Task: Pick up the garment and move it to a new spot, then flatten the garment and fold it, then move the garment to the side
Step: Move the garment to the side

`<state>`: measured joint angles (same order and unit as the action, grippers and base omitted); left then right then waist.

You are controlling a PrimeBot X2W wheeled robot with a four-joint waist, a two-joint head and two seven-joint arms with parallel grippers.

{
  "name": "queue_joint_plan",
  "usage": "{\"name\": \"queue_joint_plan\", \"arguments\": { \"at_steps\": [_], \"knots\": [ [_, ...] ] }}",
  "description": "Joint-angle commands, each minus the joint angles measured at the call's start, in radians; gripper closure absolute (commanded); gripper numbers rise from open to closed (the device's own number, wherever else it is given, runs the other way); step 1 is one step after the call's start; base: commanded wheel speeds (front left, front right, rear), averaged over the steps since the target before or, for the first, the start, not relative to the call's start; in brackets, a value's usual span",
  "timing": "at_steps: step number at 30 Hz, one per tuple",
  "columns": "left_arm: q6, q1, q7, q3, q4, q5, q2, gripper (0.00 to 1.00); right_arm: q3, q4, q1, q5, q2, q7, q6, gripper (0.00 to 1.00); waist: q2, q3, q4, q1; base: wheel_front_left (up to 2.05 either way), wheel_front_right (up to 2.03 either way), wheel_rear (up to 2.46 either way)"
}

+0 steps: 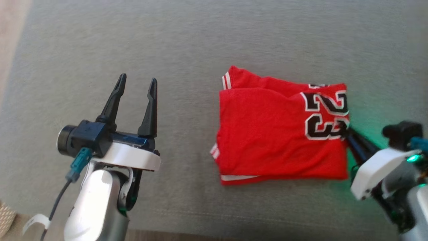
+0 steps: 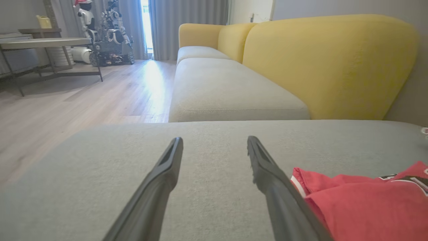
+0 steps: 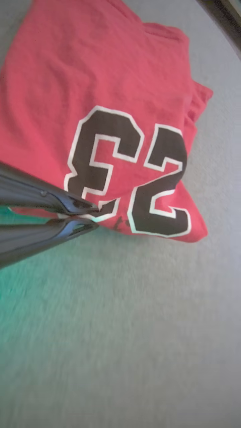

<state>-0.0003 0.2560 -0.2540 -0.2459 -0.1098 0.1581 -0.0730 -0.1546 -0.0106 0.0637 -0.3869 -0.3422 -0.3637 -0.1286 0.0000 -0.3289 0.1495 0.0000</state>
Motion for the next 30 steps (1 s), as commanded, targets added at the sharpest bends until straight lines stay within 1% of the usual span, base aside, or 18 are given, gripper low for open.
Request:
{"name": "queue_joint_plan", "arguments": {
  "at_steps": [1,7,13,16,20,26,30],
  "knots": [
    [-0.002,0.029,-0.008,0.037,0.040,-0.012,-0.021,0.00,0.006,-0.041,0.040,0.009,-0.043,0.015,-0.002,1.00,0.0000,0.003,-0.060,0.0000,0.00,0.00,0.00],
    [-0.011,0.054,-0.008,0.035,0.051,-0.031,-0.041,0.00,0.053,-0.024,0.156,-0.003,-0.141,0.043,-0.002,1.00,0.0000,-0.029,-0.182,0.0000,0.00,0.00,0.00],
    [-0.022,0.099,-0.006,0.016,0.054,-0.048,-0.054,0.00,0.100,0.070,0.326,-0.055,-0.214,0.112,-0.002,1.00,0.0000,-0.082,-0.256,0.0000,0.00,0.00,0.00],
    [-0.028,0.121,-0.002,0.009,0.058,-0.052,-0.061,0.00,0.122,0.133,0.389,-0.085,-0.249,0.135,-0.002,1.00,0.0000,-0.115,-0.271,0.0000,0.00,0.00,0.00],
    [-0.029,0.144,0.000,0.002,0.067,-0.060,-0.066,0.00,0.160,0.194,0.430,-0.106,-0.305,0.152,-0.002,1.00,0.0000,-0.150,-0.278,0.0000,0.00,0.00,0.00],
    [-0.030,0.157,0.001,-0.004,0.078,-0.064,-0.078,0.00,0.231,0.227,0.443,-0.149,-0.352,0.168,-0.002,1.00,0.0000,-0.177,-0.288,0.0000,0.00,0.00,0.00],
    [-0.028,0.159,0.002,-0.005,0.083,-0.064,-0.084,0.00,0.260,0.229,0.435,-0.161,-0.367,0.168,-0.002,1.00,0.0000,-0.183,-0.295,0.0000,0.00,0.00,0.00]
  ]
}}
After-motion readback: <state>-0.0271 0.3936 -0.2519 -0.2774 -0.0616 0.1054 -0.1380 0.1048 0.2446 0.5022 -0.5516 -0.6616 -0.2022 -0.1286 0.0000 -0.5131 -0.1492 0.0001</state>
